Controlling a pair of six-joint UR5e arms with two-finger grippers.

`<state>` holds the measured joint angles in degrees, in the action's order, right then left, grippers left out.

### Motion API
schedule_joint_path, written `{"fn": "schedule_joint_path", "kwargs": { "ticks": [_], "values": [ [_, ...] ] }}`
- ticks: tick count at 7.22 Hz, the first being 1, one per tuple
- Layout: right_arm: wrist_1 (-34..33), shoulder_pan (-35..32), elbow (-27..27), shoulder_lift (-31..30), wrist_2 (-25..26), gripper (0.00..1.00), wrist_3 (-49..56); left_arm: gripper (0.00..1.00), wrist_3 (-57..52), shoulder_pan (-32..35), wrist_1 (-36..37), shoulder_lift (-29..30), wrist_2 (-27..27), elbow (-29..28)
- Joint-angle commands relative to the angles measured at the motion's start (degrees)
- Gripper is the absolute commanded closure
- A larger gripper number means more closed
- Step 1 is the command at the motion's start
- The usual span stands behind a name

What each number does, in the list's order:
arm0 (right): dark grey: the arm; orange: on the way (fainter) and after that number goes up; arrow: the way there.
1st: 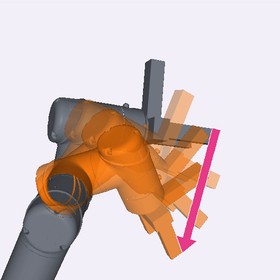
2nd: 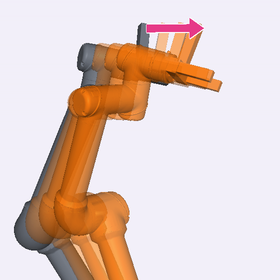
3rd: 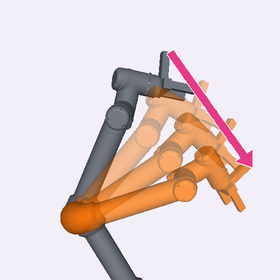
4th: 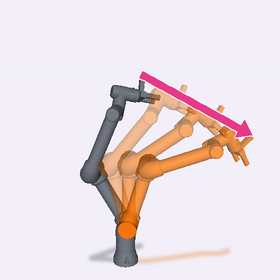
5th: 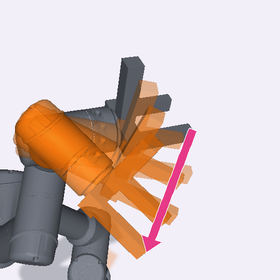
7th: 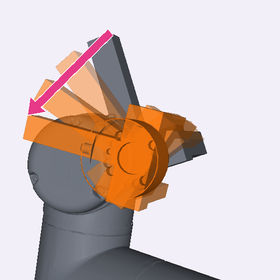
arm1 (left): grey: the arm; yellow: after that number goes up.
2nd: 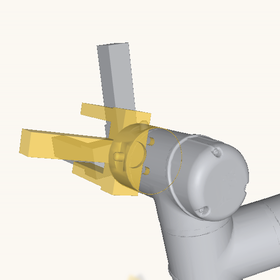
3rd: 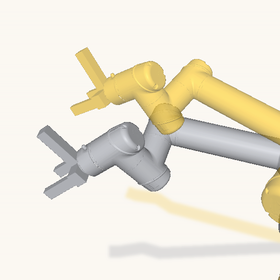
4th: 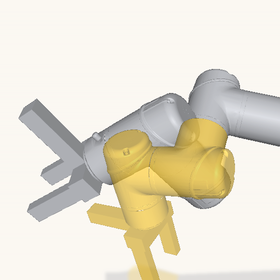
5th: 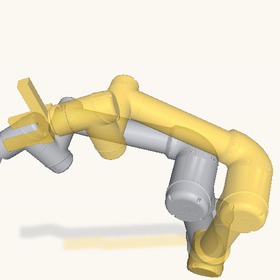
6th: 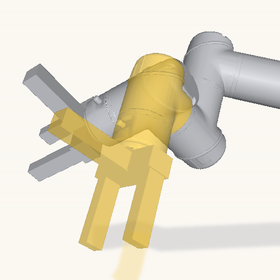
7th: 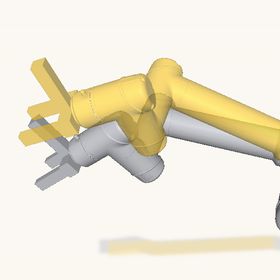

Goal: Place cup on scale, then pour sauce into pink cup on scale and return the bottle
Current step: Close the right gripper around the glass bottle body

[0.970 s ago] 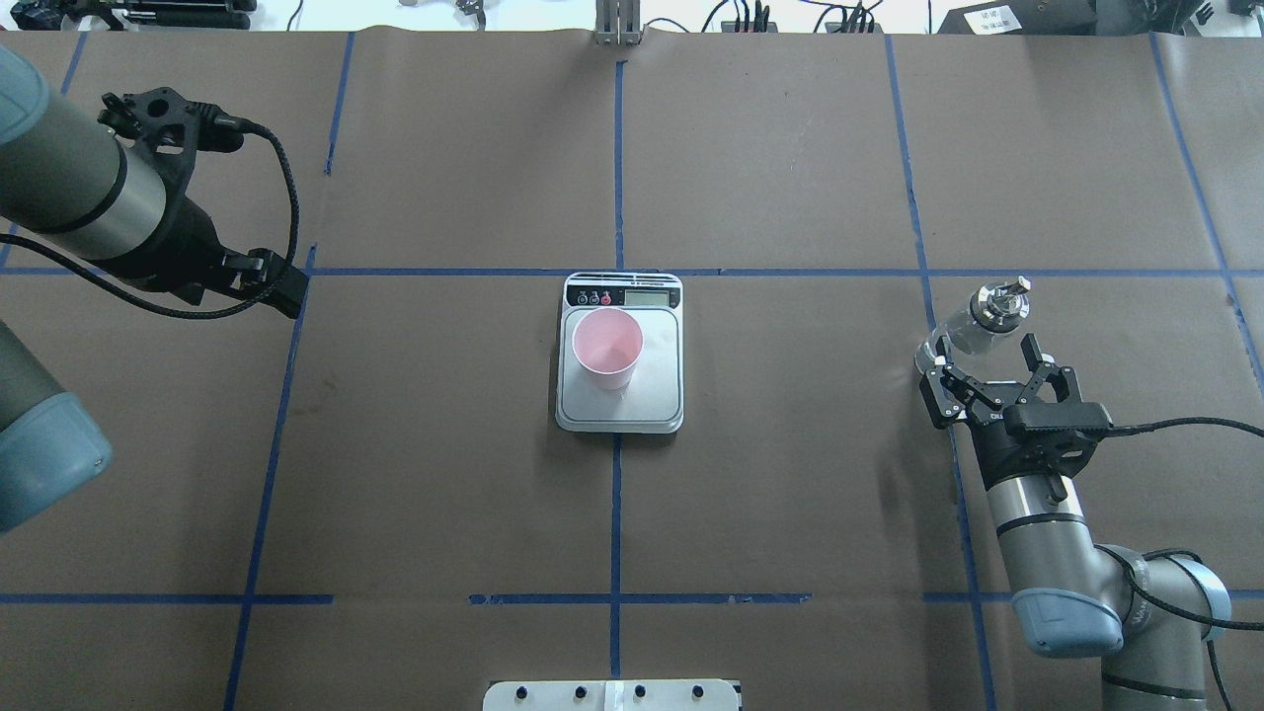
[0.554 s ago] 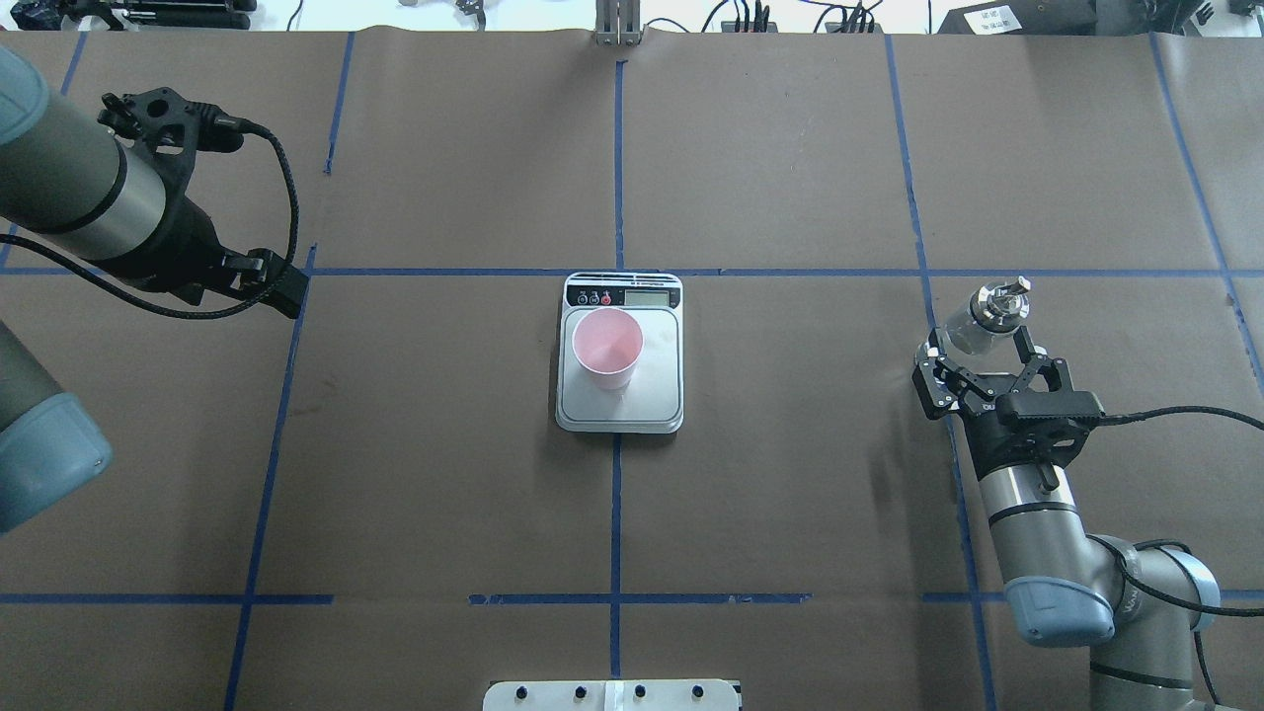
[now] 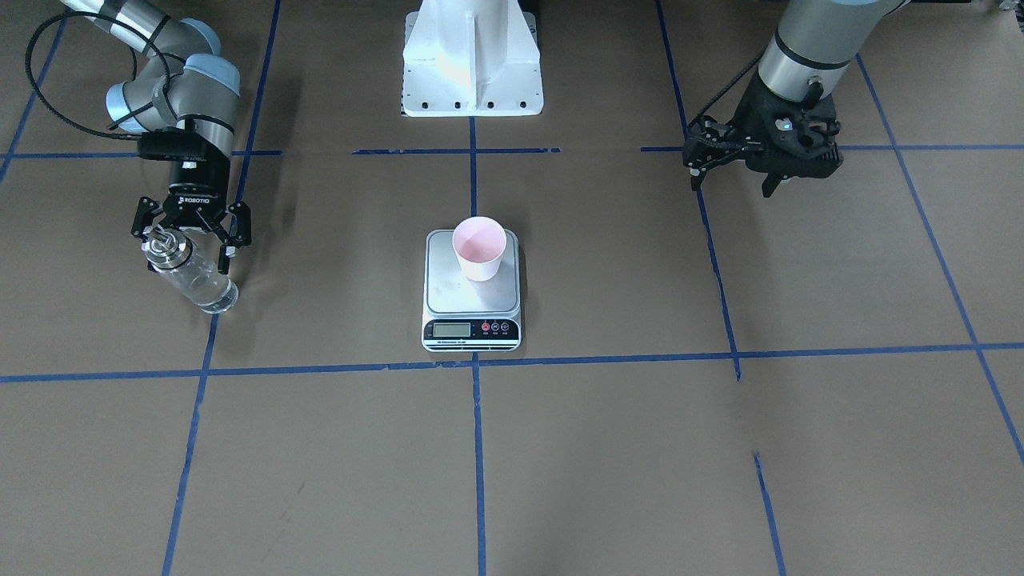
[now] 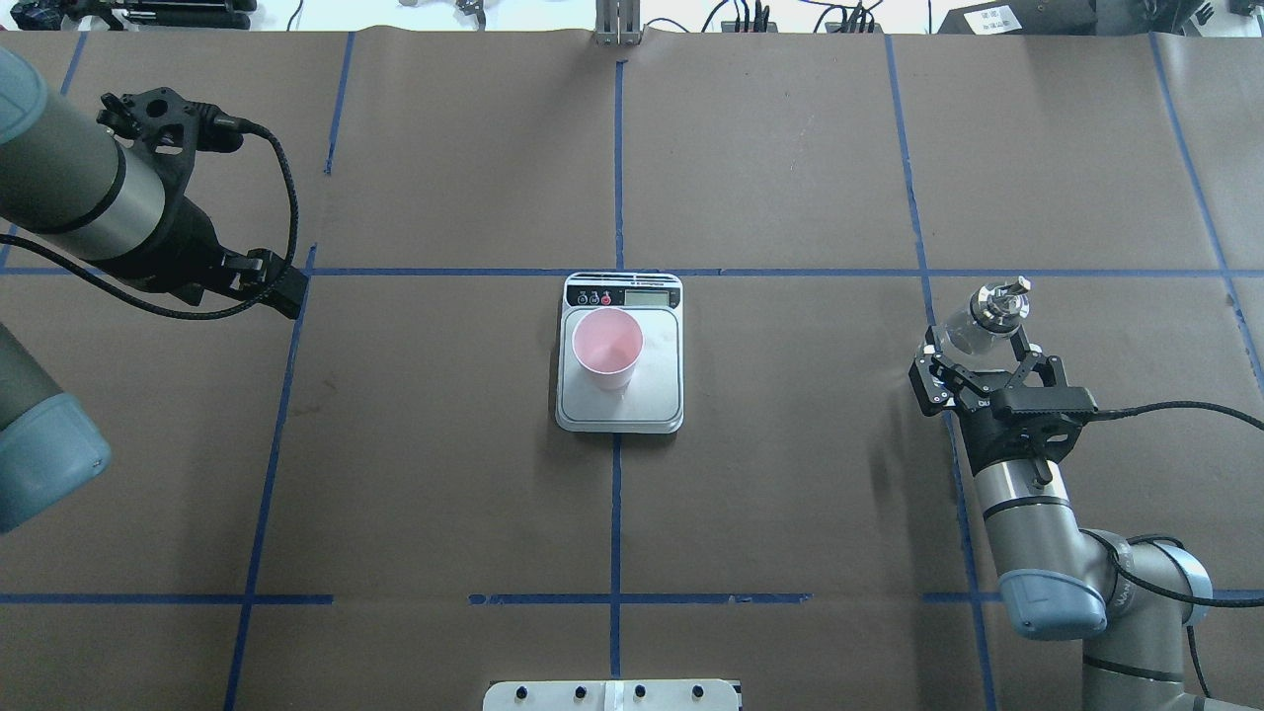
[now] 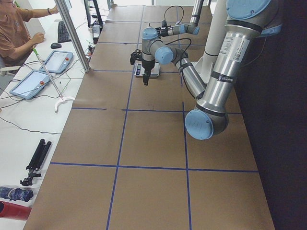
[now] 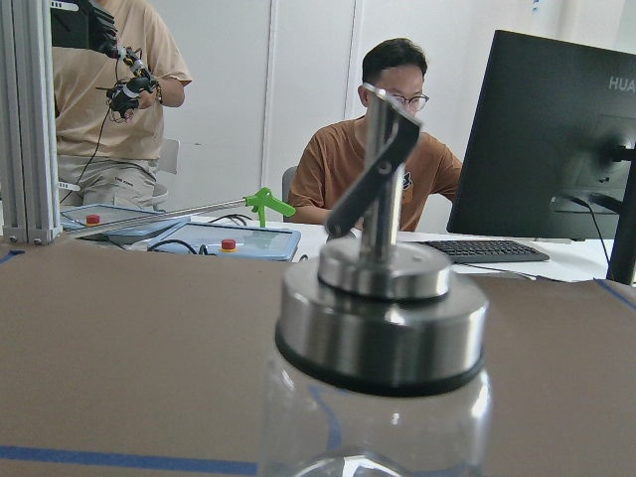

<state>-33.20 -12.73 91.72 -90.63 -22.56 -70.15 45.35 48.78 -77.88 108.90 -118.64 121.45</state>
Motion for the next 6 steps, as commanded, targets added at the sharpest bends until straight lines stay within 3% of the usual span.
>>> {"fn": "schedule_joint_path", "kwargs": {
  "ticks": [1,6],
  "values": [
    [0.1,-0.2,-0.2,0.4,-0.6,0.0,-0.2,0.0,0.0,0.0,0.0,0.0,0.0,0.0],
    [0.1,-1.7,-0.8,0.3,-2.6,0.0,0.1,0.0,0.1,0.0,0.1,0.1,0.0,0.3]
  ]
}}
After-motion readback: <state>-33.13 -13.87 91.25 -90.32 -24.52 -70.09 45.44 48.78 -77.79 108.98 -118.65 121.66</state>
